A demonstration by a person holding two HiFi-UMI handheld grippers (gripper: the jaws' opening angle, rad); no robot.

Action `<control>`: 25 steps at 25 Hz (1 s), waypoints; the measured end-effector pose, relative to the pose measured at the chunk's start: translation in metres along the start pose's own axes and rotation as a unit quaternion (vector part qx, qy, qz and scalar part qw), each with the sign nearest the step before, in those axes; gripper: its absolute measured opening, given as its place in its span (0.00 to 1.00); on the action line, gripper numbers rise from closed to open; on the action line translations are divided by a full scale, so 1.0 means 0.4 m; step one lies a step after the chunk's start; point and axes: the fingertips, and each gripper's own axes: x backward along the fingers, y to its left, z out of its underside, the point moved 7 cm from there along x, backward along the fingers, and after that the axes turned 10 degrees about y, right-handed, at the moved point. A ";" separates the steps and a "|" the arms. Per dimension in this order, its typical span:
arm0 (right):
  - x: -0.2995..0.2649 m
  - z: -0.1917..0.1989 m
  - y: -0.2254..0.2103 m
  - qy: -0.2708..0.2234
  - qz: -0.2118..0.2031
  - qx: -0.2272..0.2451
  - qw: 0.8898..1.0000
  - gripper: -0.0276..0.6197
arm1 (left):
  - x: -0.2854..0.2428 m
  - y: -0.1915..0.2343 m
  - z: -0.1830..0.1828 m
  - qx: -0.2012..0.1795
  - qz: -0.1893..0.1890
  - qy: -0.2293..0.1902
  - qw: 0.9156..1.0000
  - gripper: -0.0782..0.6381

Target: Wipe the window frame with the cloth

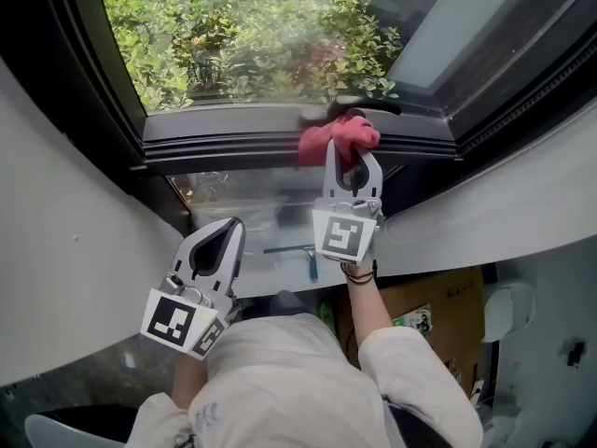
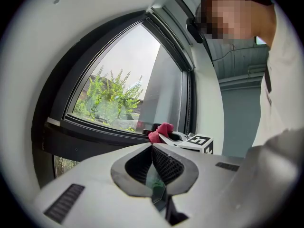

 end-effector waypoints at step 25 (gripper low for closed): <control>0.201 -0.015 -0.107 -0.056 -0.132 -0.102 0.984 0.18 | 0.028 -0.251 0.040 -0.015 -0.035 0.008 0.999 0.12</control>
